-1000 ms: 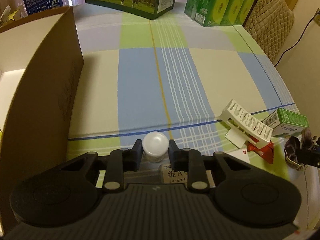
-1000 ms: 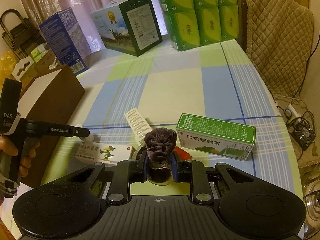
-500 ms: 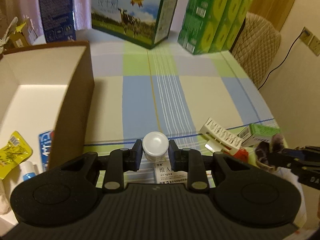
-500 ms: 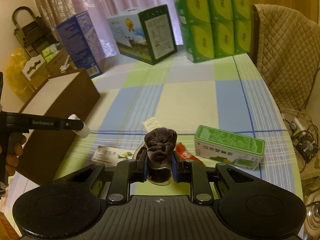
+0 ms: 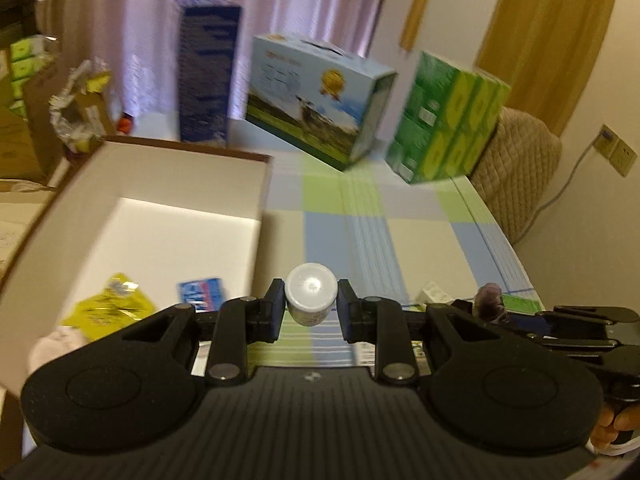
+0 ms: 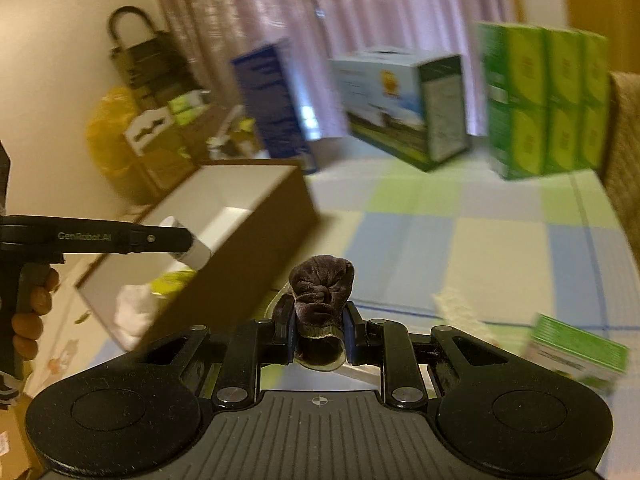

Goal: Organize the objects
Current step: 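Carry the pill bottle and scrunchie with both tools over the open box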

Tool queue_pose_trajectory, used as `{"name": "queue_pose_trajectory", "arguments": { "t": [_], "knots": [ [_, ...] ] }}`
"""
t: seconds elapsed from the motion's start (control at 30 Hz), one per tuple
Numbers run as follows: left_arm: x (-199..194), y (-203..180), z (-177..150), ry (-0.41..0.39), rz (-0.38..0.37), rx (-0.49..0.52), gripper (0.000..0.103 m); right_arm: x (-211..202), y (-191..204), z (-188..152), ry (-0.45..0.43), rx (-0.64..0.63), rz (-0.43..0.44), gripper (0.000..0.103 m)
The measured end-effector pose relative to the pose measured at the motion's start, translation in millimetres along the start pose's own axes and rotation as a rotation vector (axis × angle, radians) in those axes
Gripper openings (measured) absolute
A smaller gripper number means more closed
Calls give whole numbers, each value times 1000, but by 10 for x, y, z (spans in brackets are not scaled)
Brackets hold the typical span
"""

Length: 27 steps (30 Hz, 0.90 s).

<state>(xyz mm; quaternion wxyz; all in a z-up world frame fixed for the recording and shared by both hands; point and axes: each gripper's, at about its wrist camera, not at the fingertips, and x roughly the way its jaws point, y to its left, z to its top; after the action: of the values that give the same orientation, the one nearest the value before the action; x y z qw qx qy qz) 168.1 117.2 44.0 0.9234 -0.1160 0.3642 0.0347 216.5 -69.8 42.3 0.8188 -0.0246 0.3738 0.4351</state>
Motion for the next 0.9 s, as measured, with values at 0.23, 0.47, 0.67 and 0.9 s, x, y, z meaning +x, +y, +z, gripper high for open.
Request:
{"name": "queue_pose_trajectory", "arguments": {
  "t": [0.23, 0.47, 0.67, 0.9],
  "knots": [
    [-319, 477, -29, -36, 60, -42, 23, 250, 621, 100, 3, -77, 99, 20],
    [-469, 910, -72, -41, 89, -71, 23, 541, 1085, 127, 21, -125, 146, 19],
    [-479, 1166, -99, -28, 98, -77, 23, 781, 1342, 156, 35, -141, 151, 19],
    [-347, 1422, -106, 9, 101, -73, 23, 1117, 1506, 193, 76, -151, 118, 20]
  ]
}}
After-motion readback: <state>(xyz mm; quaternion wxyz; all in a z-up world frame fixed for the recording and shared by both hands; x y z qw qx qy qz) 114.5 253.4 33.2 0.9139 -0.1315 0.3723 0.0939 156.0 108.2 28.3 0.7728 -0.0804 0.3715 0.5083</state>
